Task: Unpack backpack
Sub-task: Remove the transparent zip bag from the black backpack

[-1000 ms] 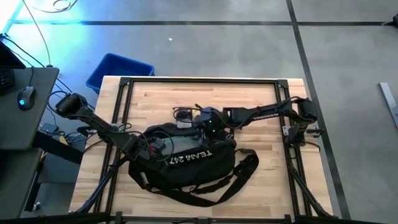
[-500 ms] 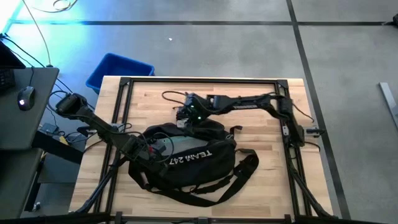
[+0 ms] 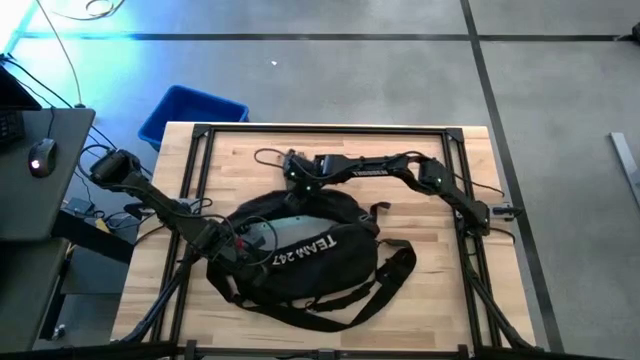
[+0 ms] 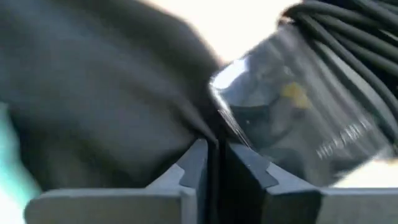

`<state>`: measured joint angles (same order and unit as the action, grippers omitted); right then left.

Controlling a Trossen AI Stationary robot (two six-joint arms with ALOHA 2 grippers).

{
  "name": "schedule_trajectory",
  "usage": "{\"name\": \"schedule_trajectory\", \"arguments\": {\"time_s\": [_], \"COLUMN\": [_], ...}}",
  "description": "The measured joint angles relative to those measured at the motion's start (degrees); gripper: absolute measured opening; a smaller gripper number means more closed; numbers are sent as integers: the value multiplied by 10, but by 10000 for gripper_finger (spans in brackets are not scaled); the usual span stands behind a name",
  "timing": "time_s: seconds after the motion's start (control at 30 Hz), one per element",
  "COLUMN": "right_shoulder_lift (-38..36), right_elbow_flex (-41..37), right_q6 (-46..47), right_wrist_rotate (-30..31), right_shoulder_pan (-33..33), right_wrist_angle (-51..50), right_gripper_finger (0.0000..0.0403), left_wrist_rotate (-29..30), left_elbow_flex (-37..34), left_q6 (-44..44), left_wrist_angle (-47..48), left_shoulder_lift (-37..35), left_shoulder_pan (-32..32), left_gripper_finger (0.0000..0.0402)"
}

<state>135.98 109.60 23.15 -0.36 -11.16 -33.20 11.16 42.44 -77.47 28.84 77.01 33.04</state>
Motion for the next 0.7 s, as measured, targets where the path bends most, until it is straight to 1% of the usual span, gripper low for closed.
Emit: {"name": "schedule_trajectory", "arguments": {"time_s": [0.07, 0.1, 0.17, 0.23, 0.33, 0.43, 0.5, 0.57, 0.7], "right_shoulder_lift": [-10, -17, -30, -39, -55, -84, -104, -115, -116], "right_elbow_flex": [0, 0, 1, 1, 0, 0, 1, 1, 1], "right_q6": [4, 4, -2, -8, -39, -109, -132, -137, -100], "right_wrist_rotate": [57, 73, 81, 74, 47, -17, -63, -94, -93], "right_shoulder_pan": [5, 6, 7, 7, 21, 57, 83, 108, 159], "right_wrist_angle": [16, 26, 42, 41, 28, 24, 13, 0, -44], "right_gripper_finger": [28, 26, 24, 24, 23, 23, 23, 23, 23], "left_wrist_rotate": [0, 0, 0, -1, -3, -1, 18, 42, 75], "left_elbow_flex": [0, 0, 0, 0, 0, 0, 0, 0, 0], "left_q6": [2, 6, 11, 11, 11, 3, -14, -18, 6], "left_wrist_angle": [1, 1, 1, 4, 5, 7, 17, 26, 30], "left_shoulder_lift": [0, 0, 0, 0, 0, -1, -2, -2, -2], "left_shoulder_pan": [3, 5, 10, 14, 25, 40, 48, 55, 61], "left_gripper_finger": [0, 0, 0, 0, 0, 0, 0, 0, 0]}}
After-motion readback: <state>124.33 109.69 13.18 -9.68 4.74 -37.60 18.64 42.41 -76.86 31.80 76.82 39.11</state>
